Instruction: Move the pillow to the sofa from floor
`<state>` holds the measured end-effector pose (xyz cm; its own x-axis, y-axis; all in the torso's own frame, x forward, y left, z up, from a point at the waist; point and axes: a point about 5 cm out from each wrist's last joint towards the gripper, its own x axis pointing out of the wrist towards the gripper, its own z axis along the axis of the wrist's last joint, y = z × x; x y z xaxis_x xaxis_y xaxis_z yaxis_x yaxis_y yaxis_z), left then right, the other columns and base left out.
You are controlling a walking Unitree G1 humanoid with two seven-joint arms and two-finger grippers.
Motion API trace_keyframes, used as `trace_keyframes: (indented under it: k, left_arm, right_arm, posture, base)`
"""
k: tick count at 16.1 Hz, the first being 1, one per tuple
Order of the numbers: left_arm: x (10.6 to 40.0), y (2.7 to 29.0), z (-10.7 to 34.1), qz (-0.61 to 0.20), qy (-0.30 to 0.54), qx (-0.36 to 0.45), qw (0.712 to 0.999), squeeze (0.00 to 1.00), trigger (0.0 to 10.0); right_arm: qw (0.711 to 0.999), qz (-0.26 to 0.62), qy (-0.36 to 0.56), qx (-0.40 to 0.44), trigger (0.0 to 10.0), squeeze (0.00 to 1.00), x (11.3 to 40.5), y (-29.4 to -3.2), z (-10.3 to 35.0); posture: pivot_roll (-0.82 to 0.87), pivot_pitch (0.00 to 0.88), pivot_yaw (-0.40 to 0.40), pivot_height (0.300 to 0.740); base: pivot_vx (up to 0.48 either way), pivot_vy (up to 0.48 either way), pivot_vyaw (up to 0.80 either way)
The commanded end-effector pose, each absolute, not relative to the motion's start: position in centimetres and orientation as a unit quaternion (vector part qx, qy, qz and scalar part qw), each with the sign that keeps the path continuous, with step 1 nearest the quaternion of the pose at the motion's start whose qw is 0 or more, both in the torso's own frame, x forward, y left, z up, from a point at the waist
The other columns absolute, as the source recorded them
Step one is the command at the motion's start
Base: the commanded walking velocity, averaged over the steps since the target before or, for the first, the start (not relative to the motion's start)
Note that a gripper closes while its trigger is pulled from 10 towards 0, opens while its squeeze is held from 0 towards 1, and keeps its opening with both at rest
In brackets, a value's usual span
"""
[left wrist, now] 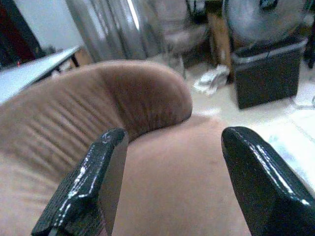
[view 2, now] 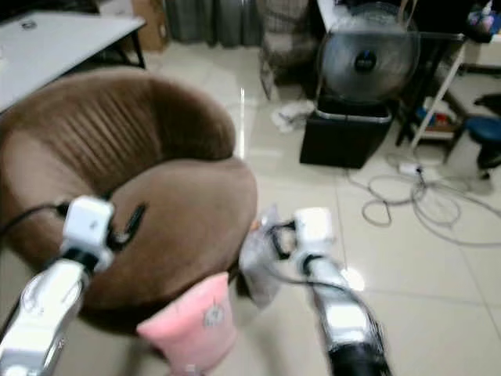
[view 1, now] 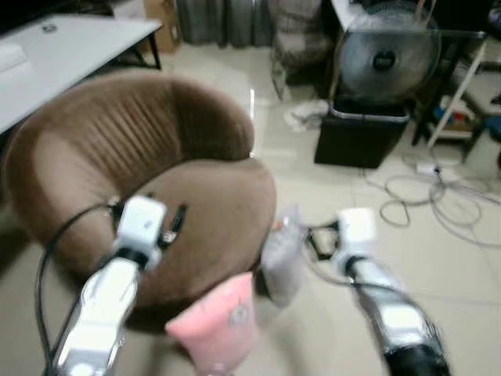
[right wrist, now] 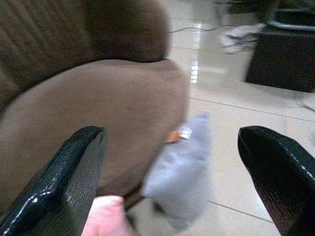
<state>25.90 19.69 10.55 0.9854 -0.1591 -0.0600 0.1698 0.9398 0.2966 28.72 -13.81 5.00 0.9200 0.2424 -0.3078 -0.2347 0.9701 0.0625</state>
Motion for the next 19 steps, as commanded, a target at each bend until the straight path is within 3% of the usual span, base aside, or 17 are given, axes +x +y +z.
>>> trace_keyframes:
  k: [1, 4, 19]
  left_arm:
    - [25.88, 19.46, 10.90, -0.090, 0.009, 0.153, 0.984, 0.00, 10.0]
    - [25.98, 19.57, 11.01, -0.093, 0.007, 0.150, 0.984, 0.00, 10.0]
    - [25.64, 20.26, 10.91, -0.092, 0.011, 0.160, 0.983, 0.00, 10.0]
  right_arm:
    - [0.981, 0.113, 0.158, 0.002, 10.0, 0.00, 28.78, -14.64, 5.23]
    - [0.981, 0.109, 0.163, 0.010, 10.0, 0.00, 28.23, -14.96, 4.86]
    - [0.978, 0.133, 0.161, 0.007, 10.0, 0.00, 28.73, -14.77, 4.81]
  posture:
    - [0.13, 0.000, 0.037, 0.740]
    - [0.12, 0.000, 0.045, 0.740]
    - [0.15, 0.000, 0.024, 0.740]
  base:
    - [0.000, 0.000, 0.00]
    - [0.000, 0.110, 0.00]
    - [0.000, 0.433, 0.00]
